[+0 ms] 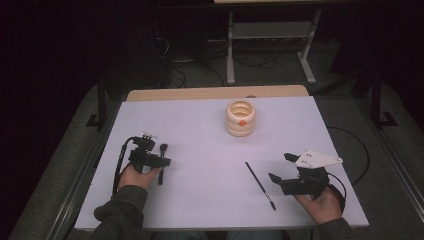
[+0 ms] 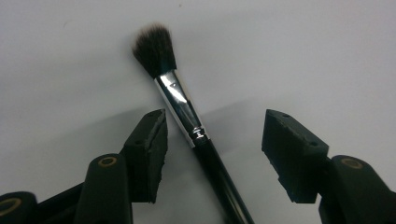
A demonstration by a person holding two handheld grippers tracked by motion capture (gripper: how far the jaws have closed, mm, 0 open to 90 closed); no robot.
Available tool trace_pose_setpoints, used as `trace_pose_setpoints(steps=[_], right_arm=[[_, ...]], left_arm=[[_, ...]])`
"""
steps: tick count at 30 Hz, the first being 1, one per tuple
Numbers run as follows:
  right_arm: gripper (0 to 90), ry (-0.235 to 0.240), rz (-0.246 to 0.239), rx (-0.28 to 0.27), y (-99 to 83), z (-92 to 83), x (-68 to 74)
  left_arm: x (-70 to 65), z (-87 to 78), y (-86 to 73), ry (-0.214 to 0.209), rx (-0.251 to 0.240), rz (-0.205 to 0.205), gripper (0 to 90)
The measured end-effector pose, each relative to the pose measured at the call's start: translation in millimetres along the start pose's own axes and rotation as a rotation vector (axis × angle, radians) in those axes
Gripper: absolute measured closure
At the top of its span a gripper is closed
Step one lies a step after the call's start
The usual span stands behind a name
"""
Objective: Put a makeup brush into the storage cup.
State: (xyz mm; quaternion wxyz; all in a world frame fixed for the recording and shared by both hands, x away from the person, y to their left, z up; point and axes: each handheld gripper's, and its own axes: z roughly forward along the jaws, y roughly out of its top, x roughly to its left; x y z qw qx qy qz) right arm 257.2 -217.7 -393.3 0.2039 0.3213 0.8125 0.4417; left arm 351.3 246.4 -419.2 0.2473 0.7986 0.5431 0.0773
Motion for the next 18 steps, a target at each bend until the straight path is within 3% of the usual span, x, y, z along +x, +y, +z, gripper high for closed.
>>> trace_pose_setpoints(steps=[7, 8, 11, 16, 18], right_arm=[[17.9, -0.001, 0.000, -0.002, 0.2, 0.3, 0.2], [18.0, -0.001, -0.004, -0.004, 0.2, 0.3, 0.0], [17.9, 0.001, 0.000, -0.004, 0.3, 0.2, 0.4], [17.9, 0.000, -0.001, -0.003, 0.3, 0.4, 0.4], [17.9, 0.002, -0.002, -0.005, 0.3, 0.7, 0.5]], left_arm=[[-0.1, 5.1, -1.4, 0.014, 0.011, 0.003, 49.7], [-0.1, 5.1, -0.9, 0.023, 0.012, 0.022, 50.4], [0.0, 5.3, 0.1, 0.024, 0.015, 0.024, 52.6], [2.5, 5.8, 1.3, 0.021, 0.012, 0.016, 55.7], [2.1, 6.7, 1.4, 0.023, 0.003, -0.008, 56.3]])
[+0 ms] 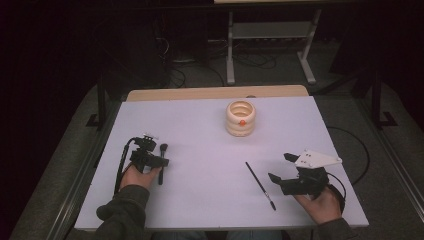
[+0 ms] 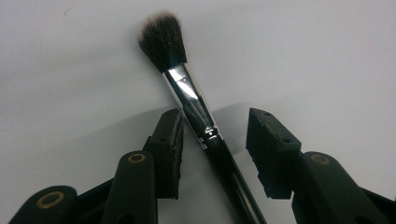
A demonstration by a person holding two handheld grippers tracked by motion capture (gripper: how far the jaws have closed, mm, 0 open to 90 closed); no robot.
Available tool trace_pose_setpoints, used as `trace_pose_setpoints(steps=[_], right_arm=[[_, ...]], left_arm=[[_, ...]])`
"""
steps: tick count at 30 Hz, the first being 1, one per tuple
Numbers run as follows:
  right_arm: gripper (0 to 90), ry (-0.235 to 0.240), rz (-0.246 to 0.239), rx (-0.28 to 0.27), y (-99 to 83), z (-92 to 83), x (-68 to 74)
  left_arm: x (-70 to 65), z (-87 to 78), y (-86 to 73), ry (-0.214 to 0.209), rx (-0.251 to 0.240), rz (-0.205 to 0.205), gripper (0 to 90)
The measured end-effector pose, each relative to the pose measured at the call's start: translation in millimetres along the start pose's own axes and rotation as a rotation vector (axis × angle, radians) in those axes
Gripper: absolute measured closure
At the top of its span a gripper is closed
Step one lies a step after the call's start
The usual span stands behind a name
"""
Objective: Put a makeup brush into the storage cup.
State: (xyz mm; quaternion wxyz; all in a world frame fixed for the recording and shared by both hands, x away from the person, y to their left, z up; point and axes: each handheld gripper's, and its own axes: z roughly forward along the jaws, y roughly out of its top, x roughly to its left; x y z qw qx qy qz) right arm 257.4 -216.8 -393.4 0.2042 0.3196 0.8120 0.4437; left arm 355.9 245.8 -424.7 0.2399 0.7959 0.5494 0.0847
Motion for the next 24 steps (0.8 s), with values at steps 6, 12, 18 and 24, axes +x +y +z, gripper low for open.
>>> trace_pose_setpoints(steps=[6, 12, 18, 24], right_arm=[[17.9, 0.000, -0.001, 0.000, 0.2, -0.1, 0.1], [17.9, -0.003, -0.002, 0.003, 0.7, -0.6, 0.7], [18.0, -0.005, -0.007, -0.004, 1.0, -2.3, 1.0], [18.1, -0.004, -0.017, -0.003, 1.1, -2.1, 1.3]], left_arm=[[-3.1, 1.1, 1.0, 0.040, 0.002, 0.027, 60.6], [-13.3, 3.4, 3.5, 0.127, 0.032, 0.124, 67.7], [-19.5, 5.5, 9.8, 0.130, 0.075, 0.177, 78.1], [-15.2, 4.7, 12.7, 0.100, 0.092, 0.204, 78.4]])
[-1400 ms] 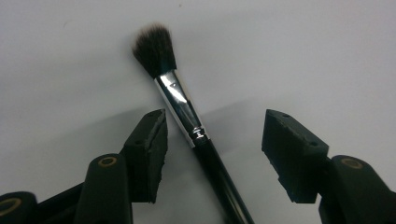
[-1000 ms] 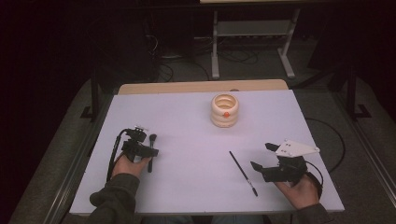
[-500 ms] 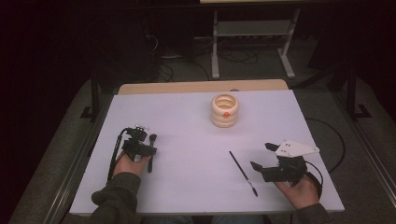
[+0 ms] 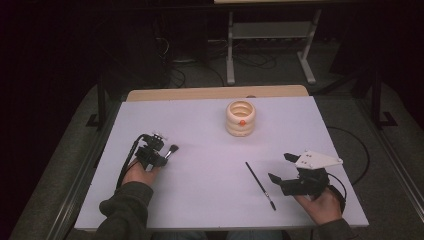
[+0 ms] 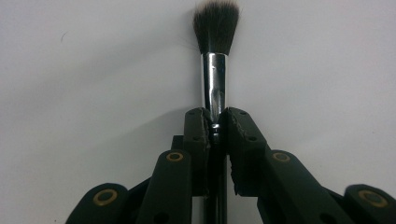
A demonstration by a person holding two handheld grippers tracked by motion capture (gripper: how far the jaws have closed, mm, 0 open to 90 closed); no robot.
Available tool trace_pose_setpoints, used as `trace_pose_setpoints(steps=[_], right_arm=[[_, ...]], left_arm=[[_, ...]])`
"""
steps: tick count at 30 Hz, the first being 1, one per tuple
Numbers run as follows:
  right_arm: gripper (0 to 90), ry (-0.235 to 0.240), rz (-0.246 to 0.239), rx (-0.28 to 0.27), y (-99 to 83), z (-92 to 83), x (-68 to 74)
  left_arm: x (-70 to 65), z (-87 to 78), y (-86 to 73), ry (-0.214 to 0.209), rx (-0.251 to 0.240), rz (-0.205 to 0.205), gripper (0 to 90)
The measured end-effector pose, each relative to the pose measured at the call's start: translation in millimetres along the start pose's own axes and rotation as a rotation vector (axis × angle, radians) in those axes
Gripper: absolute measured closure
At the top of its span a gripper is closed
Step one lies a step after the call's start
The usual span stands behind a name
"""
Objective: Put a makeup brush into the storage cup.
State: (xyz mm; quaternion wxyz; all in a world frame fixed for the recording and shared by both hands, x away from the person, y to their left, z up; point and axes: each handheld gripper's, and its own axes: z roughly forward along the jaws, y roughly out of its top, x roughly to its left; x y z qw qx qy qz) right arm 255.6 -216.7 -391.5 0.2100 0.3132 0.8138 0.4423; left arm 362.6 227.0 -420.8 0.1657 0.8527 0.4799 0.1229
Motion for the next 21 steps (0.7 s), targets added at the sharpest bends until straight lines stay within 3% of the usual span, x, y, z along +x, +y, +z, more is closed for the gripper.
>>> trace_pose_setpoints(steps=[2, 9, 11, 12, 15, 18, 21], right_arm=[[18.1, 0.003, 0.009, 0.002, 0.3, 0.4, 0.9], [18.0, 0.024, 0.019, 0.010, 1.4, 3.2, 4.0], [18.0, 0.026, 0.011, 0.009, 1.6, 3.7, 3.9], [17.9, 0.026, 0.011, 0.009, 1.6, 3.7, 3.9], [17.9, 0.046, 0.016, 0.006, 4.9, 5.4, 8.6], [17.9, 0.059, 0.028, 0.011, 5.8, 7.2, 10.5], [17.9, 0.061, 0.016, 0.010, 6.2, 8.7, 10.6]], left_arm=[[-0.1, -0.9, -0.2, 0.014, -0.013, 0.010, 78.5], [-1.8, -14.2, -0.3, -0.032, -0.080, 0.017, 78.7], [-1.8, -14.2, -0.3, -0.032, -0.080, 0.017, 78.7], [-3.5, -22.2, -1.5, -0.068, -0.131, 0.017, 78.7], [-7.2, -28.1, -2.4, -0.101, -0.183, 0.010, 78.7], [-8.9, -31.0, -2.0, -0.137, -0.169, 0.035, 78.9], [-10.2, -32.7, -2.0, -0.158, -0.186, 0.044, 79.0]])
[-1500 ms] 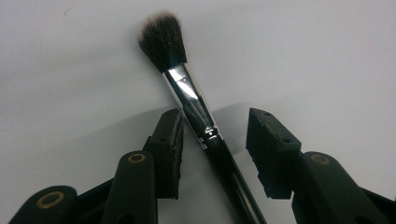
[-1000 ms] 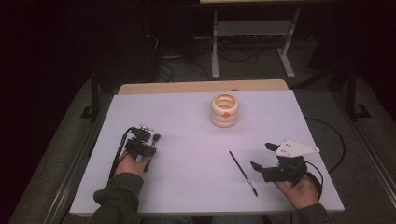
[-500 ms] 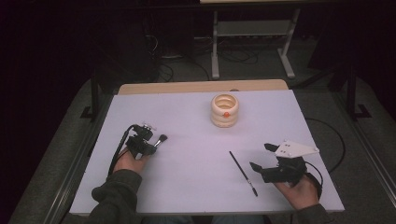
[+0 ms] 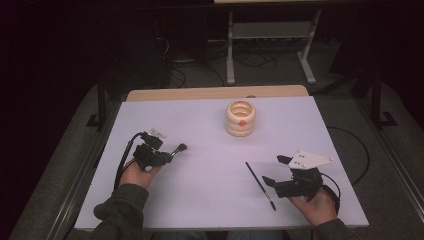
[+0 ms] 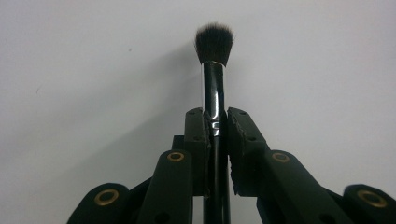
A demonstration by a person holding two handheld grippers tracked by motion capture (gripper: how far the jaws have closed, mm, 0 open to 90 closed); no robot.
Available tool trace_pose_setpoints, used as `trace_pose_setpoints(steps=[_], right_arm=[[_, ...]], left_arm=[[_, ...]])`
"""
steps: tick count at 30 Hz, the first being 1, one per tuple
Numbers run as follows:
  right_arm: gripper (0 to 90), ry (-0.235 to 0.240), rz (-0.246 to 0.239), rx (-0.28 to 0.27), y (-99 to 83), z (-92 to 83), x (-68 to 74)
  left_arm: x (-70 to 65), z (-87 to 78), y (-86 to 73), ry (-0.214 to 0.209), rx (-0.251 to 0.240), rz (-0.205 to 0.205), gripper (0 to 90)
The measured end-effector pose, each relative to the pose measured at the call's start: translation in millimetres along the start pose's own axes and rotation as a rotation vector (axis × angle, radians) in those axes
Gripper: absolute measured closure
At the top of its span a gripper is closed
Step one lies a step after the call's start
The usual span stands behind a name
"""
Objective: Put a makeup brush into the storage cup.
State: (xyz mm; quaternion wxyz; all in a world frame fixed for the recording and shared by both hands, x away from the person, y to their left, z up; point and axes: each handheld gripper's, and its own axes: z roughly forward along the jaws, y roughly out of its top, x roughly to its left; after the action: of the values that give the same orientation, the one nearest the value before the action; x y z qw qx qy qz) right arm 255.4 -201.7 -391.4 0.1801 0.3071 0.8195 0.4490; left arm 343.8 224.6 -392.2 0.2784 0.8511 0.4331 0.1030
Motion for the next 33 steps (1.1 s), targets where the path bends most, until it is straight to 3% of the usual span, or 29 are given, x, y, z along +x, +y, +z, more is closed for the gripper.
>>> trace_pose_setpoints(steps=[5, 10, 16, 25, 33], right_arm=[[17.9, 0.013, 0.001, 0.007, 1.4, 3.1, 1.8], [17.8, 0.034, -0.007, 0.019, 4.1, 8.4, 4.9], [17.9, 0.078, 0.000, 0.023, 9.5, 15.0, 10.9], [18.3, 0.167, 0.015, 0.000, 23.2, 27.8, 18.8], [18.6, 0.216, 0.025, -0.012, 33.8, 29.9, 21.1]], left_arm=[[-1.2, -5.2, 0.0, -0.030, -0.031, 0.014, 79.0], [-3.9, -7.7, -0.4, -0.065, -0.052, 0.002, 79.1], [-10.0, -13.1, 0.0, -0.112, -0.099, 0.015, 79.1], [-29.4, -26.9, -0.1, -0.217, -0.228, 0.058, 79.0], [-47.1, -39.8, -1.1, -0.309, -0.321, 0.105, 79.0]])
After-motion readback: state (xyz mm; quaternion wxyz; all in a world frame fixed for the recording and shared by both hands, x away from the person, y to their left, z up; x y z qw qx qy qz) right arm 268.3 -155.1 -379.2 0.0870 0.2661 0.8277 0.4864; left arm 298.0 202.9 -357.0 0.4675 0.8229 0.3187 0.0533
